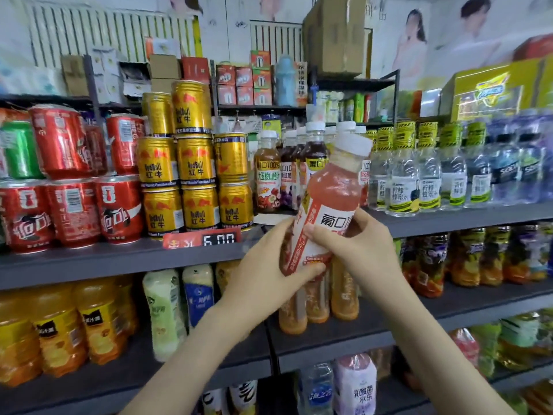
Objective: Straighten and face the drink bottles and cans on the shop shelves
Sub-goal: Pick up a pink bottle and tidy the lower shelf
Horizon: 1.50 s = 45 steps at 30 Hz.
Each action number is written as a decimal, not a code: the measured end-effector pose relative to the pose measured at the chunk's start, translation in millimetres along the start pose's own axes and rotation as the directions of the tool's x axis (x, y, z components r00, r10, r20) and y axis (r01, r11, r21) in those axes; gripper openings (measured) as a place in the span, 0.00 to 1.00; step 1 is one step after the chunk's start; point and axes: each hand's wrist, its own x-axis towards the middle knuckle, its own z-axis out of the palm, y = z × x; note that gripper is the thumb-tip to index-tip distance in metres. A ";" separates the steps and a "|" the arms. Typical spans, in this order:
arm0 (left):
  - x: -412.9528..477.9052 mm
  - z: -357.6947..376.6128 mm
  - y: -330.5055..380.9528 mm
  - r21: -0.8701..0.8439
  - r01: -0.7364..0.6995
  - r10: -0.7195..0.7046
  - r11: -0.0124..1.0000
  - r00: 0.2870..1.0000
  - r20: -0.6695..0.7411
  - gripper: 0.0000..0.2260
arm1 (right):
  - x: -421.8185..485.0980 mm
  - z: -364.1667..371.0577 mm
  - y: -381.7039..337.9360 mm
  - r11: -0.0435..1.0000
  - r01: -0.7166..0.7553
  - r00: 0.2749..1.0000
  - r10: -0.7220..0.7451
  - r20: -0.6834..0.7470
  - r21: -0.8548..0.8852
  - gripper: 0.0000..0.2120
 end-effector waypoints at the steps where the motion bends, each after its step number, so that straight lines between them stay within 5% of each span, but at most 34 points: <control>1: 6.8 3.3 -1.5 -0.017 -0.020 0.019 1.000 1.000 -0.005 0.27 | 2.0 -5.4 0.7 1.000 0.014 0.999 -0.014 -0.028 -0.010 0.19; 11: 79.6 38.6 -7.6 0.198 -0.026 0.074 0.980 0.968 -0.240 0.24 | 75.3 -82.3 21.5 0.964 0.033 0.940 -0.120 -0.319 -0.265 0.19; 21: 157.9 85.3 -6.4 0.317 0.194 -0.114 0.929 0.961 -0.253 0.41 | 165.6 -91.1 69.0 0.885 0.059 0.976 -0.149 -0.160 -0.463 0.22; 28: 170.5 111.5 -7.4 0.386 0.238 -0.115 0.891 0.942 -0.316 0.51 | 146.0 -92.6 96.8 0.737 0.172 0.943 -0.314 -0.106 -0.653 0.44; 32: 170.2 120.6 -14.4 0.449 0.245 -0.081 0.859 0.932 -0.353 0.53 | 149.1 -91.7 101.5 0.669 0.257 0.910 -0.410 -0.059 -0.698 0.45; 42: 172.8 124.3 -12.7 0.480 0.289 -0.107 0.828 0.923 -0.370 0.53 | 173.7 -77.0 109.1 0.459 0.124 0.924 -0.377 -0.066 -0.880 0.44; 45: 171.5 125.3 -11.6 0.492 0.293 -0.106 0.820 0.922 -0.373 0.52 | 171.7 -78.4 110.3 0.464 0.132 0.921 -0.385 -0.065 -0.876 0.42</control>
